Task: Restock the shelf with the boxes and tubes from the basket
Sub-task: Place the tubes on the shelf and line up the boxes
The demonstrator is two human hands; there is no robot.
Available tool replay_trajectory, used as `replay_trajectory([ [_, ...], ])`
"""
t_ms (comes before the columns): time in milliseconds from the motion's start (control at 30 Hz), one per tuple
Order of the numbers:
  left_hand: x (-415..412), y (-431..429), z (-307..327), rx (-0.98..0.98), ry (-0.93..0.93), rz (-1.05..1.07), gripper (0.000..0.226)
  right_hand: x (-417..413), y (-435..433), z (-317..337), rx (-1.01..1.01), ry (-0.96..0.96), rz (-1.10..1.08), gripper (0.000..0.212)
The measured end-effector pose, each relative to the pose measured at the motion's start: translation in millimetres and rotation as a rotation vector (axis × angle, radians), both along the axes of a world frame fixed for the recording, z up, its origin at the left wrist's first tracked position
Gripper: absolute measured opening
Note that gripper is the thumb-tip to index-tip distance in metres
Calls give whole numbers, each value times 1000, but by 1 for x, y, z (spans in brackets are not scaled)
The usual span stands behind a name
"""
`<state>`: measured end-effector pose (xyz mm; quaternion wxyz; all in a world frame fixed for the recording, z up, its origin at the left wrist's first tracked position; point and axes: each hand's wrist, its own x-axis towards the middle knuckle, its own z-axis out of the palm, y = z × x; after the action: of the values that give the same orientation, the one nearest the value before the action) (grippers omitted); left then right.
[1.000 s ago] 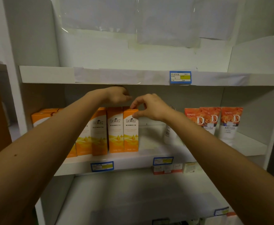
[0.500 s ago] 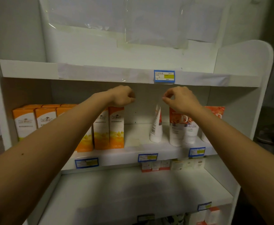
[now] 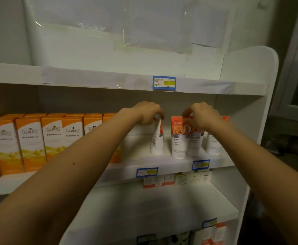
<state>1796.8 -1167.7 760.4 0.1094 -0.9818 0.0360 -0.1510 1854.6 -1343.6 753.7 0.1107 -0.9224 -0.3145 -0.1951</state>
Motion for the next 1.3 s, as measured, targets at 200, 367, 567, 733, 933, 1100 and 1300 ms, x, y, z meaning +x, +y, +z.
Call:
replay_trajectory([
  [200,4,-3,0,-17,-49,-40,28,8,0,-3,-2,-36,22,26],
  [367,5,2,2,-101,-45,-44,21,14,1,-9,53,-43,42,28],
  [567,-1,7,7,-180,0,-44,19,17,2,-13,78,-49,75,29],
  [733,-1,4,6,-143,-30,-14,24,16,1,-13,90,-37,88,30],
  [933,-7,6,2,-430,72,44,28,17,2,-12,105,0,90,30],
  [1100,-6,5,-5,-558,-30,42,9,20,4,-12,138,-13,83,25],
  [1300,-13,1,-3,-782,-98,86,25,22,5,-14,188,6,90,19],
])
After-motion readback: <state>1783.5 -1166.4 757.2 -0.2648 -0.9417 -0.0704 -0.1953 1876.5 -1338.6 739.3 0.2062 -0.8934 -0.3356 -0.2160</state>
